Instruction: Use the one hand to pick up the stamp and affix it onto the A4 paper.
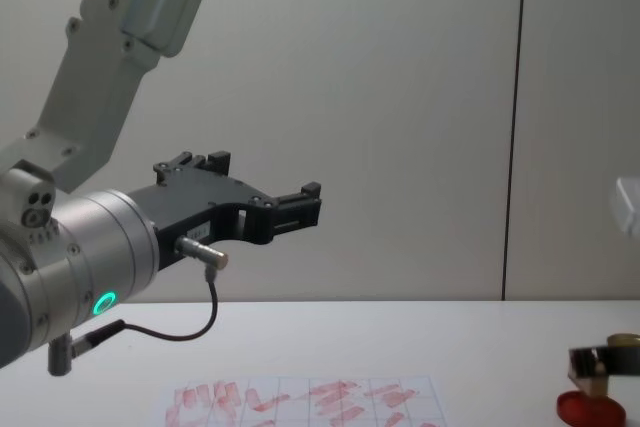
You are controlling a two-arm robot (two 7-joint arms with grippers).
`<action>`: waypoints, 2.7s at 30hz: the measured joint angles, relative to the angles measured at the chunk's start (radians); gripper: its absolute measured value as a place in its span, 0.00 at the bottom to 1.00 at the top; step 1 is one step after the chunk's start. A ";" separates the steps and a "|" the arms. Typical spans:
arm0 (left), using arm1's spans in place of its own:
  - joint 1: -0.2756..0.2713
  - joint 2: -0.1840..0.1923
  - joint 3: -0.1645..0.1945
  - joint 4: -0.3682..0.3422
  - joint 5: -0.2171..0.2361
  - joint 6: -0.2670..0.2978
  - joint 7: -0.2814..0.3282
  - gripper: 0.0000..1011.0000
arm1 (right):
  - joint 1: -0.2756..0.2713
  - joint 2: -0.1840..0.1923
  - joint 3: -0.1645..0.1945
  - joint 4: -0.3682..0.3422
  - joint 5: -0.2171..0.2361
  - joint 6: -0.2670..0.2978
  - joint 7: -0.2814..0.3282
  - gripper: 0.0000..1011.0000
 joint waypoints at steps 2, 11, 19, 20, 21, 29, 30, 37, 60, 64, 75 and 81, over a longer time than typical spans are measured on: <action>0.000 0.000 0.000 0.000 0.000 0.000 0.000 0.98 | -0.004 0.001 0.000 -0.014 -0.003 -0.004 0.000 0.21; 0.000 0.000 0.000 0.000 0.000 0.000 0.000 0.98 | -0.034 0.010 -0.003 -0.139 -0.018 -0.026 0.019 0.21; 0.000 0.000 0.000 0.000 0.000 0.000 0.000 0.98 | -0.054 0.011 -0.014 -0.211 -0.023 -0.019 0.070 0.21; 0.000 0.000 0.000 0.000 0.000 0.000 0.000 0.98 | -0.057 0.010 -0.019 -0.220 -0.025 -0.014 0.084 0.21; 0.000 0.000 0.000 0.000 0.000 0.000 0.000 0.98 | -0.059 0.009 -0.020 -0.223 -0.026 -0.012 0.089 0.21; 0.000 0.000 0.000 0.000 0.000 0.000 0.000 0.98 | -0.071 -0.006 -0.055 -0.239 -0.043 0.025 0.165 0.21; 0.000 0.000 0.000 0.000 0.000 0.000 0.000 0.98 | -0.072 -0.007 -0.059 -0.239 -0.045 0.028 0.171 0.21; 0.000 0.000 0.000 0.000 0.000 0.000 0.000 0.98 | -0.083 -0.022 -0.094 -0.226 -0.069 0.054 0.219 0.21; 0.000 0.000 0.000 0.000 0.000 0.000 0.000 0.98 | -0.097 -0.045 -0.146 -0.166 -0.126 0.074 0.270 0.21; 0.000 0.000 0.000 0.000 0.000 0.000 0.000 0.98 | -0.092 -0.048 -0.148 -0.149 -0.130 0.070 0.272 0.21; 0.000 0.000 0.000 0.000 0.000 0.000 0.000 0.98 | -0.074 -0.059 -0.152 -0.095 -0.133 0.046 0.277 0.21; 0.000 0.000 0.000 0.000 0.000 0.000 0.000 0.98 | -0.067 -0.063 -0.152 -0.073 -0.135 0.035 0.278 0.21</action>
